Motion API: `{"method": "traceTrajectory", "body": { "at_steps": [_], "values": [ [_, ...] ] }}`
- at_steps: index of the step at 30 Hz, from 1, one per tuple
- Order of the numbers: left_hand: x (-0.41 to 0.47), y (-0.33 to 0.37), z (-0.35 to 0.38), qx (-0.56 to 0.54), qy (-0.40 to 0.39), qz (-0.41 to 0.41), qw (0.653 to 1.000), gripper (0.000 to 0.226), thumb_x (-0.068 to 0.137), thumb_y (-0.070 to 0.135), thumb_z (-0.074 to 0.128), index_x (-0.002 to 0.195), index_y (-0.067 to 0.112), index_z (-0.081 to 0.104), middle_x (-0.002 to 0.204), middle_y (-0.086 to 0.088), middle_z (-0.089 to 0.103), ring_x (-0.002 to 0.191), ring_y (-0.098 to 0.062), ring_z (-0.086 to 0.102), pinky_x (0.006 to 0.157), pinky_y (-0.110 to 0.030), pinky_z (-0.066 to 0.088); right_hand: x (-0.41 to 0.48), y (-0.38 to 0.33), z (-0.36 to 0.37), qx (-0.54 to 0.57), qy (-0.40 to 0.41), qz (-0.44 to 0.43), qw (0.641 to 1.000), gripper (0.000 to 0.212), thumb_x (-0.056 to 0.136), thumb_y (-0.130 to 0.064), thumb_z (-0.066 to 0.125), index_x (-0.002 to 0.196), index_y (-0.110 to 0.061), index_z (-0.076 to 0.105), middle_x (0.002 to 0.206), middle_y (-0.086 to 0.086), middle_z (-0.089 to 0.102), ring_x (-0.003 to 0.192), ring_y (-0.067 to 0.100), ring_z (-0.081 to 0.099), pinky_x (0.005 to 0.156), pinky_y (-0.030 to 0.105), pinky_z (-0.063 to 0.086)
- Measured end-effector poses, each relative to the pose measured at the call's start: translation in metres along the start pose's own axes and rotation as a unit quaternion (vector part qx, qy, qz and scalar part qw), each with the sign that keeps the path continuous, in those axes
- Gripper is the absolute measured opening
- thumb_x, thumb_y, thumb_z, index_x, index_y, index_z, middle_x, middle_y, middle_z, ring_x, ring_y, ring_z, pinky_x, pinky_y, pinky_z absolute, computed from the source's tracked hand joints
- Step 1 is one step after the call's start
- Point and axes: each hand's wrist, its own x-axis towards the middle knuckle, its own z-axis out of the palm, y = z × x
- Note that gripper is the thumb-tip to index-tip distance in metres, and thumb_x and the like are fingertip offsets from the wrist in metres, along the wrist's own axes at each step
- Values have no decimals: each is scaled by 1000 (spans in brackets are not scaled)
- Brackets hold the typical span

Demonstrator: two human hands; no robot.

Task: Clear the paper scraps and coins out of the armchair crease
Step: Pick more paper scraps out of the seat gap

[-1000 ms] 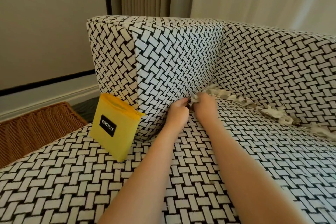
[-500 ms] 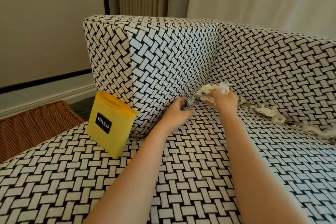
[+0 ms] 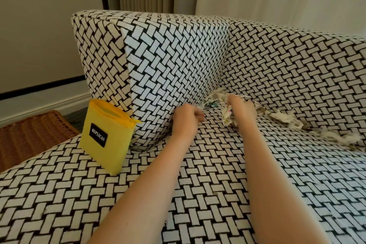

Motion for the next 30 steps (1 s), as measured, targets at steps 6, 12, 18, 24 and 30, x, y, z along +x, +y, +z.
{"method": "traceTrajectory", "body": {
  "at_steps": [6, 12, 18, 24, 30],
  "values": [
    [-1, 0, -1, -64, 81, 0, 995, 23, 89, 2, 53, 105, 7, 69, 105, -6, 70, 86, -5, 59, 78, -9, 40, 2, -3, 0, -193, -88, -15, 977, 65, 81, -35, 65, 132, -3, 41, 112, 8, 56, 100, 24, 52, 84, 33, 43],
    [9, 0, 5, 105, 15, 110, 988, 32, 92, -2, 46, 117, 9, 63, 116, -11, 64, 104, -23, 61, 91, -30, 50, -7, -5, -1, -269, -134, -52, 952, 20, 77, -24, 71, 82, -9, 58, 72, -1, 56, 64, 12, 51, 58, 24, 40],
    [35, 7, 8, 256, -40, 132, 957, 34, 91, -7, 39, 117, 5, 58, 106, -17, 63, 98, -33, 60, 82, -38, 51, -3, 1, 7, -293, -83, -84, 949, 30, 75, -23, 72, 58, -12, 50, 64, 2, 53, 59, 16, 48, 52, 25, 36],
    [48, 14, 20, 383, -62, 151, 909, 33, 91, -8, 41, 118, 4, 55, 114, -15, 60, 106, -31, 58, 83, -35, 49, 3, -1, 3, -221, -101, -80, 967, 14, 82, -14, 60, 83, -6, 48, 73, 0, 47, 71, 18, 49, 65, 30, 46],
    [36, 5, 19, 132, -26, 83, 987, 35, 90, -7, 43, 114, 9, 64, 115, -10, 64, 106, -21, 60, 89, -23, 43, 7, 4, 4, -70, -55, -3, 996, 39, 78, -12, 65, 115, -4, 59, 74, 2, 57, 68, 16, 55, 67, 30, 49]
  ]
}}
